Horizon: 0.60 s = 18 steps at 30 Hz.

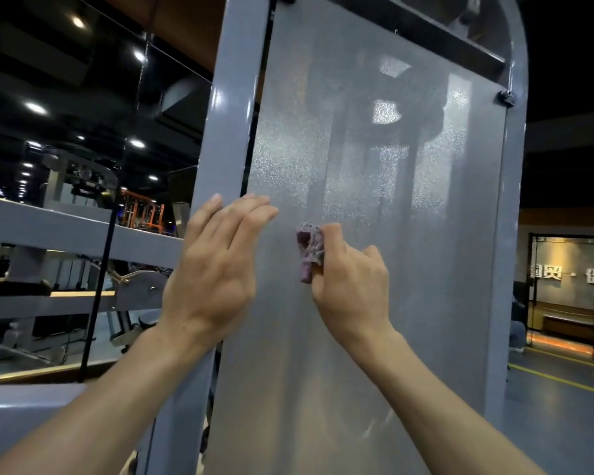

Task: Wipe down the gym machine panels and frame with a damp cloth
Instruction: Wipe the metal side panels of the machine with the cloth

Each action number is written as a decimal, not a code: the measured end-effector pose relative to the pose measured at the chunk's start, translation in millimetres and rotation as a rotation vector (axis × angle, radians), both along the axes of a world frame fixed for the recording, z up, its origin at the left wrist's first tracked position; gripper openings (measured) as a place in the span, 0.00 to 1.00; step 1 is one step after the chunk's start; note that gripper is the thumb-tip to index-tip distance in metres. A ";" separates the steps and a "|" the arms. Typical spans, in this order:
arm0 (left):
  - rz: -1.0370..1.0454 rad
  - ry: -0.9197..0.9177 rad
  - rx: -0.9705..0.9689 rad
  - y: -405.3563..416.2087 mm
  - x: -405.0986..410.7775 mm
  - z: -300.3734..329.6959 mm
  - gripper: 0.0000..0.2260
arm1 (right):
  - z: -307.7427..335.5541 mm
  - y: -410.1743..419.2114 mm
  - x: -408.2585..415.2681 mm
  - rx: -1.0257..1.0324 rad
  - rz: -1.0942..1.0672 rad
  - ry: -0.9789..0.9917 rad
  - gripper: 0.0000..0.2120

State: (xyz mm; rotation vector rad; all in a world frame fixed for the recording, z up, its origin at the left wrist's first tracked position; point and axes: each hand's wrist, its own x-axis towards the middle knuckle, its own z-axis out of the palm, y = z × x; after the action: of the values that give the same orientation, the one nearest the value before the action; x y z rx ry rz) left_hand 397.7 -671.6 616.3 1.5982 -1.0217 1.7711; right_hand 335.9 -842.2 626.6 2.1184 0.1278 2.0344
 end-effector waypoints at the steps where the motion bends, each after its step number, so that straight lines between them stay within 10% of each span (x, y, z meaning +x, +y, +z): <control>1: -0.019 0.016 0.005 0.5 0.9 0.0 0.26 | -4.5 7.9 1.8 -0.047 0.000 0.021 0.14; 18: -0.164 0.060 0.053 7.3 4.2 -37.5 0.25 | -24.8 15.7 -2.2 -0.590 0.007 0.144 0.06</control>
State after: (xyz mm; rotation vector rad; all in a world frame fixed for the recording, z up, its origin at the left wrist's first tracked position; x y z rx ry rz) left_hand 401.9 -664.3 578.8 1.5424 -1.1454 1.5902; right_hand 333.7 -826.5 601.8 1.8689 0.6666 1.5771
